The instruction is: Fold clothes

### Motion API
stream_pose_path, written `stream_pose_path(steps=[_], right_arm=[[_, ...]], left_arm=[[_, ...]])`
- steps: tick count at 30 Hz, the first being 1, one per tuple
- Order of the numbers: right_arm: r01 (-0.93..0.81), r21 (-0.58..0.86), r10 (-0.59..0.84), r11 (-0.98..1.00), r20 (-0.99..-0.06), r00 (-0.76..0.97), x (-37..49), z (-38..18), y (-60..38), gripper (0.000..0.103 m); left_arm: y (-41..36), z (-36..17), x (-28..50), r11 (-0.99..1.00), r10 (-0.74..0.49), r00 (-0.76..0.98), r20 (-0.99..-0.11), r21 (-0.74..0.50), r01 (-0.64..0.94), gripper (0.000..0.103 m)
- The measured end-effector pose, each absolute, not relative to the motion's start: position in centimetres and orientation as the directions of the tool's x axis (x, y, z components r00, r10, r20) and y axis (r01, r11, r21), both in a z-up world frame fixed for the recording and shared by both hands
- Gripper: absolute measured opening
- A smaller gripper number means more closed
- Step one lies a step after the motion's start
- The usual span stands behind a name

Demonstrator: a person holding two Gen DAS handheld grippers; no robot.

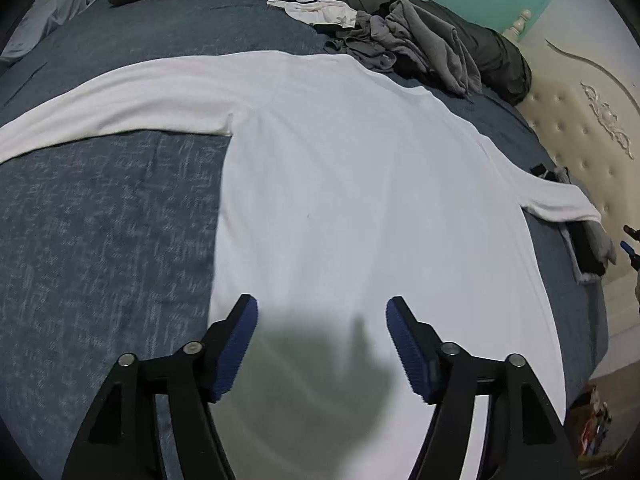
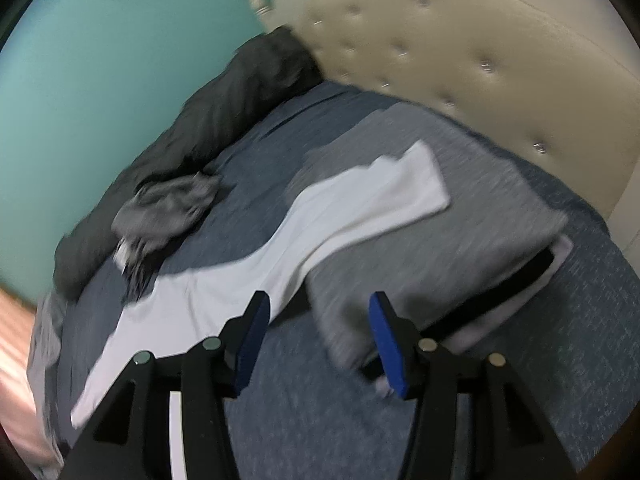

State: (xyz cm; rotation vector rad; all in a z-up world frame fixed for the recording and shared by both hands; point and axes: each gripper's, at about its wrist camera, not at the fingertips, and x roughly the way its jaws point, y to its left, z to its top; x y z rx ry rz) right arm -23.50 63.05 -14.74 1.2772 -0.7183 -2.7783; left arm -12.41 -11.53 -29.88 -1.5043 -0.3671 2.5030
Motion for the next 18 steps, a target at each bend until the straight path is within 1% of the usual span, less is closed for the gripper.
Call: stream_pose_path(steps=[2, 5, 7, 9, 12, 16, 18], right_arm=[[-0.226, 0.424, -0.171, -0.877, -0.715, -0.678, -24.6, -15.0, 64.5, 0.054], [-0.284, 0.447, -0.146, -0.848, -0.713, -0.686, -26.1, -15.4, 66.4, 0.055], [-0.308, 0.437, -0.12, -0.845, -0.717, -0.687, -27.0, -15.5, 67.3, 0.057], [-0.325, 0.418, -0.095, -0.848, -0.724, -0.683, -27.8, -15.5, 67.9, 0.059], [-0.348, 0.385, -0.063, -0.855, -0.742, -0.667, -28.9, -15.7, 68.9, 0.06], [-0.375, 0.348, -0.038, -0.86, -0.774, -0.631, -30.5, -16.3, 69.9, 0.06], [-0.378, 0.338, -0.036, -0.862, -0.784, -0.62, -31.0, -16.8, 70.0, 0.06]], left_arm=[[-11.1, -30.3, -13.2, -0.949, 0.292, -0.473, -0.831, -0.314, -0.035, 0.081], [-10.5, -30.7, -14.0, -0.95, 0.284, -0.49, -0.824, -0.31, -0.029, 0.083], [-10.3, -31.0, -14.6, -0.95, 0.284, -0.498, -0.819, -0.312, -0.028, 0.086], [-10.3, -31.2, -14.9, -0.948, 0.278, -0.512, -0.813, -0.317, -0.011, 0.095], [-10.3, -31.5, -15.1, -0.945, 0.283, -0.522, -0.805, -0.328, -0.005, 0.096], [-9.9, -31.9, -15.3, -0.951, 0.271, -0.525, -0.807, -0.308, -0.018, 0.096], [-9.8, -32.1, -15.3, -0.95, 0.27, -0.529, -0.805, -0.313, -0.009, 0.098]])
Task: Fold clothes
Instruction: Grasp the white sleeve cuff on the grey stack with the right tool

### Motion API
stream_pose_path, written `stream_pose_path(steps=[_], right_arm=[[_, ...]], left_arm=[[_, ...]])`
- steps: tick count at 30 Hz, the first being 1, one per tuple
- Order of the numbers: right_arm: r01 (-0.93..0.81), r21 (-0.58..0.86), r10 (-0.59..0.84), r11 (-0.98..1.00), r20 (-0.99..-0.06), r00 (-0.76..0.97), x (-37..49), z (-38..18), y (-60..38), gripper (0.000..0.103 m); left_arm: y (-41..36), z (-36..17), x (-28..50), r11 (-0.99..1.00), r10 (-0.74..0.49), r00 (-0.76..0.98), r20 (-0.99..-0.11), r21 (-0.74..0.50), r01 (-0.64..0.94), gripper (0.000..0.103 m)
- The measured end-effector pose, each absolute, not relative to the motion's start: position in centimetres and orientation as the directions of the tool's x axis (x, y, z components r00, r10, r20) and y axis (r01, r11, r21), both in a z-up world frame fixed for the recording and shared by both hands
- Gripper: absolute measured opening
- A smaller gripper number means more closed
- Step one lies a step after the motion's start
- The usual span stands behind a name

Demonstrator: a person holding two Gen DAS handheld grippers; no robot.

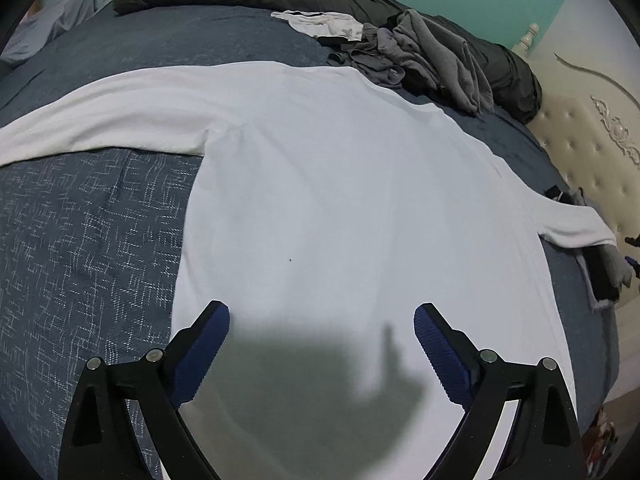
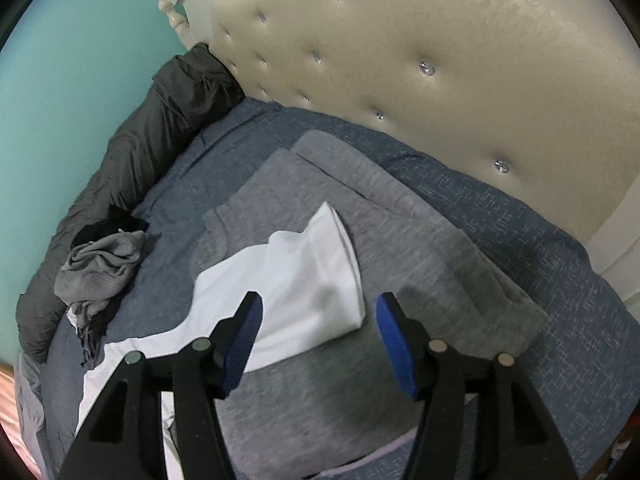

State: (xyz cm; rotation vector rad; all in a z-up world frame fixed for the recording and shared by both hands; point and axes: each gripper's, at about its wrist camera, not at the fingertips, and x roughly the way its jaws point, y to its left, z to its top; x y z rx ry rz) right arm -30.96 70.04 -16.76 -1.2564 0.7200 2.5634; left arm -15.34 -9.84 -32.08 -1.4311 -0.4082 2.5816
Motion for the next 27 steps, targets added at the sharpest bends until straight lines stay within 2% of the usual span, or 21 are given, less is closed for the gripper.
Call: stream_pose_path(steps=[8, 9, 10, 13, 16, 27], right_arm=[[-0.376, 0.281, -0.029, -0.883, -0.832, -0.555, -32.5, -18.6, 69.6, 0.06], [-0.371, 0.276, -0.027, -0.886, -0.832, -0.554, -32.6, -18.7, 69.5, 0.057], [-0.359, 0.276, -0.032, -0.892, -0.829, -0.559, -32.7, -18.8, 69.3, 0.045], [-0.343, 0.239, -0.009, -0.909, -0.831, -0.556, -33.0, -18.9, 68.6, 0.018], [-0.318, 0.229, -0.003, -0.92, -0.816, -0.578, -33.0, -18.4, 68.0, 0.006], [-0.157, 0.239, -0.066, -0.958, -0.719, -0.692, -32.3, -12.3, 62.4, 0.003]], left_arm=[[-9.7, -32.6, -15.2, -0.952, 0.264, -0.529, -0.806, -0.304, -0.011, 0.103], [-9.8, -32.7, -15.2, -0.952, 0.266, -0.529, -0.806, -0.307, -0.01, 0.103], [-9.8, -32.7, -15.2, -0.951, 0.266, -0.53, -0.805, -0.309, -0.009, 0.103], [-9.8, -32.6, -15.2, -0.95, 0.271, -0.534, -0.801, -0.312, -0.014, 0.103], [-9.9, -32.4, -15.1, -0.949, 0.273, -0.54, -0.796, -0.314, -0.017, 0.103], [-10.7, -31.5, -14.3, -0.949, 0.274, -0.567, -0.777, -0.315, -0.026, 0.103]])
